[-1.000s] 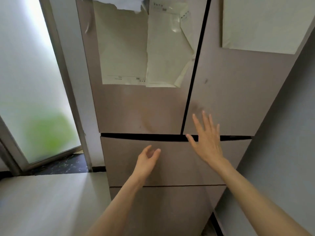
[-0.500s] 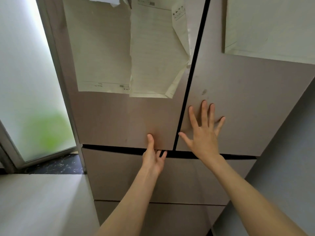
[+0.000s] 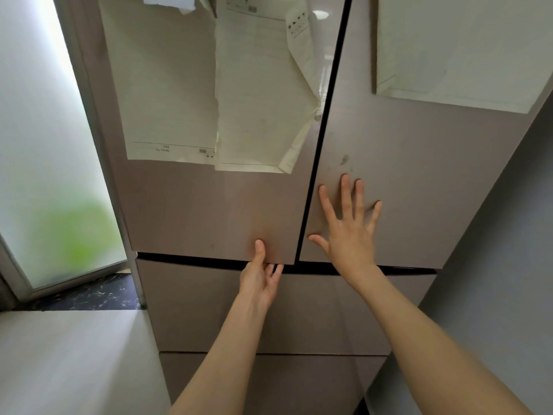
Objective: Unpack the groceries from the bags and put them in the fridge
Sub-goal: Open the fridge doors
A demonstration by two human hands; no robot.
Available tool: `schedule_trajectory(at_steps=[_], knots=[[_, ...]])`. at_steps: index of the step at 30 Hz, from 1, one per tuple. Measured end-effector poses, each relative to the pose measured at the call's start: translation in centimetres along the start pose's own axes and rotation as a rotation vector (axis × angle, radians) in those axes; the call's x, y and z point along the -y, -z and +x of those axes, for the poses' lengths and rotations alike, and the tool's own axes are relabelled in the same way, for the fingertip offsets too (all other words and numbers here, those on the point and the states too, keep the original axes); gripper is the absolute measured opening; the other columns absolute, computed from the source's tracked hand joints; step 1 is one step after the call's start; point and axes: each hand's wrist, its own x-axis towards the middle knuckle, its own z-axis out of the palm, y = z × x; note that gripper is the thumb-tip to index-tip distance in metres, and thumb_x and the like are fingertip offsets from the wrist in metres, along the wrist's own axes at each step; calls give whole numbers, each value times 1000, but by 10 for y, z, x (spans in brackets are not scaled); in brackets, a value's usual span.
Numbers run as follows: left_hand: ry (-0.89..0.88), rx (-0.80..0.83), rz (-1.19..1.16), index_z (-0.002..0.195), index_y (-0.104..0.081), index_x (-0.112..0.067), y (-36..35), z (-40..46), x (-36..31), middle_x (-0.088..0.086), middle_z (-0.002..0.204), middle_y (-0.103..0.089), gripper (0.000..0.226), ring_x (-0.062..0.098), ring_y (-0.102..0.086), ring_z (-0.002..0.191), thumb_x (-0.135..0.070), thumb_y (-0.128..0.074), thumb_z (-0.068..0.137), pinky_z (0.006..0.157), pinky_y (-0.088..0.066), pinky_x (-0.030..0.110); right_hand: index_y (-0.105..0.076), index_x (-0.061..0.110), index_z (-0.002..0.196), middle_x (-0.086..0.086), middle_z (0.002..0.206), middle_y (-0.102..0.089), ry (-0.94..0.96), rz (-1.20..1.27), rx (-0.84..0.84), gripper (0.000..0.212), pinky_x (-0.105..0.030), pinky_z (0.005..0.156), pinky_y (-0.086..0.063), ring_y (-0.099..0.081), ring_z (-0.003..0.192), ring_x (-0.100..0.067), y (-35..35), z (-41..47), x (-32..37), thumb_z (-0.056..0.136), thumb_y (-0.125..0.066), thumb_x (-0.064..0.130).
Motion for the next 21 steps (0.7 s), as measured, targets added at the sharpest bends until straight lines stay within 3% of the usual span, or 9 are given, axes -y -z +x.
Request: schedule_trajectory(at_steps=[8,11,14,16,21], knots=[[-20,-40,52,126,-46,-2,1,-2,0,18,137,-47,45,29,-42,129,-23,-58,88,102,-39,42,13,28,147,-10,153,28,4,-21,-76,127,-70,103,-7,21,142,-32,-6,1,-3,60,-76,54],[-43,-61,75,129,-45,1,4,-9,1,19,134,-50,49,28,-51,119,-22,-59,88,95,-43,40,0,27,149,-11,156,16,13,-10,-115,123,-71,102,-9,21,142,-29,-5,2,-4,58,-78,51],[-45,-61,115,112,-53,1,16,-25,-1,18,123,-57,34,25,-59,98,-23,-58,87,90,-45,38,-18,24,145,-12,154,-6,6,25,-134,115,-74,98,-15,4,143,-32,-1,2,-1,54,-83,46],[-27,-54,139,102,-53,-1,21,-36,-5,17,119,-58,27,25,-57,99,-24,-58,88,90,-45,39,-22,23,144,-12,153,-8,21,23,-126,111,-75,96,-18,-5,140,-34,5,0,-2,54,-84,43],[-15,-66,198,110,-51,-2,31,-58,-14,18,120,-58,35,28,-57,107,-26,-60,86,96,-45,41,-22,26,144,-8,154,-6,22,75,-99,106,-72,97,-25,-6,140,-32,11,-3,-2,59,-85,32]])
